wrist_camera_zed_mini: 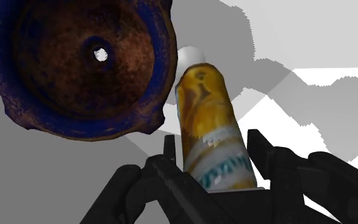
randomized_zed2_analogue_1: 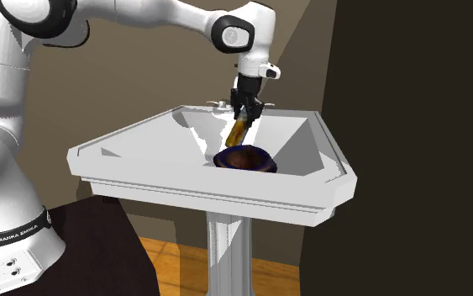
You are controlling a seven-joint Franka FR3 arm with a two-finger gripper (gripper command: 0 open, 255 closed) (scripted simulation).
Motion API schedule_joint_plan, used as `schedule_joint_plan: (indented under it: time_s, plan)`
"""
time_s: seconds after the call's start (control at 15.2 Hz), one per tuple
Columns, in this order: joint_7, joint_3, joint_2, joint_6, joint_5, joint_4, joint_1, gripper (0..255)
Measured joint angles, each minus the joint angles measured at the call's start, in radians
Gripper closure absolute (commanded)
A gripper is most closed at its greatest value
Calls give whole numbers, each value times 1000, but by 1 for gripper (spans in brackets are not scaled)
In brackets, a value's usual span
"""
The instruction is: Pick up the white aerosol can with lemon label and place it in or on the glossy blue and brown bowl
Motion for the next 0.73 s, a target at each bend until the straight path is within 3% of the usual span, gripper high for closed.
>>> schedule_joint_plan:
  time_s: [0.2,0.4,0.59,0.66,0.73]
  plan:
    - [-70,-71,-60,12,55,-85,3,255]
    - [-127,-131,-98,21,-112,-143,-1,255]
    - [-140,-140,-131,53,-153,-206,4,255]
    - [-140,-140,-131,53,-153,-206,4,0]
    - [-140,-140,-131,53,-153,-206,4,0]
